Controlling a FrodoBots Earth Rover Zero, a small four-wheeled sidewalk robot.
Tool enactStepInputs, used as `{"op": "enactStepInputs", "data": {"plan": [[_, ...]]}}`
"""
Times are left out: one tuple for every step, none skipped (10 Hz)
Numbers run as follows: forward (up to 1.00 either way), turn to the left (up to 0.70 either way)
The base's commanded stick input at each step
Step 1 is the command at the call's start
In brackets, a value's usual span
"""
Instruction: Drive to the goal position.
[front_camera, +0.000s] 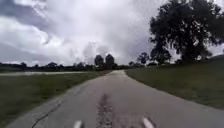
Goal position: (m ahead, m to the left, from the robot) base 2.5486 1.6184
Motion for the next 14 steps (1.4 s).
{"op": "enactStepInputs", "data": {"plan": [[0.7, 0.0], [0.7, 0.0], [0.7, 0.0], [0.7, 0.0], [0.7, 0.0], [0.7, 0.0], [0.7, 0.0], [0.7, 0.0], [0.7, 0.0], [0.7, 0.0], [0.7, 0.0], [0.7, 0.0], [0.7, 0.0], [0.7, 0.0]]}}
